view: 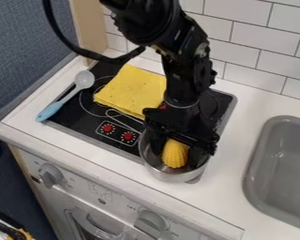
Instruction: Put the yellow object into the saucepan.
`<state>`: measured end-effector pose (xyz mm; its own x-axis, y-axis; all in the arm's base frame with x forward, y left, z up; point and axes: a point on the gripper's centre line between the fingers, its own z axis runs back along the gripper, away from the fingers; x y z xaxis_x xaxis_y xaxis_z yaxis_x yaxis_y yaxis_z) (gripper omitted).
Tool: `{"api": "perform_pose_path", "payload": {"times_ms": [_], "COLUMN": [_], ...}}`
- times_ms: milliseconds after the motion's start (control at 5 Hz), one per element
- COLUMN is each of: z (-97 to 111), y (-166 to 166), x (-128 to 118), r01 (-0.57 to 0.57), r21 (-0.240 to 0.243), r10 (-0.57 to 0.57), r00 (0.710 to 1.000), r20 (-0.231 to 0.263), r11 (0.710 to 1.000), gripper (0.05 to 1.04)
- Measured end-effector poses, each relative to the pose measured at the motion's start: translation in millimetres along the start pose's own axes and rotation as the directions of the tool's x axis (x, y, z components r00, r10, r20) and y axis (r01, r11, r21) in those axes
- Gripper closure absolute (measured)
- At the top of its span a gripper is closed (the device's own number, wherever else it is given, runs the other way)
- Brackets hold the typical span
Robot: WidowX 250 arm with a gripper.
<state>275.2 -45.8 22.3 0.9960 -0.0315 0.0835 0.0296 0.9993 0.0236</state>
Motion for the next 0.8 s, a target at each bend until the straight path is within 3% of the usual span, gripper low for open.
{"api": "perform_pose_path", "payload": {"times_ms": [400,600,800], "z": [40.5,47.9,48.2], "y": [-4.9,-6.7,-14.3], "x": [9.5,8.9,6.7], "r01": [0.041,0.063,0.113], "r21": [0.002,-0.005,0.063], "r10": [-0.041,-0.063,-0.113], "r00": [0.999,0.998,0.994], "r20": [-0.024,-0.02,-0.008], "r11": [0.999,0.998,0.992], "gripper": [0.083,0.083,0.083]}}
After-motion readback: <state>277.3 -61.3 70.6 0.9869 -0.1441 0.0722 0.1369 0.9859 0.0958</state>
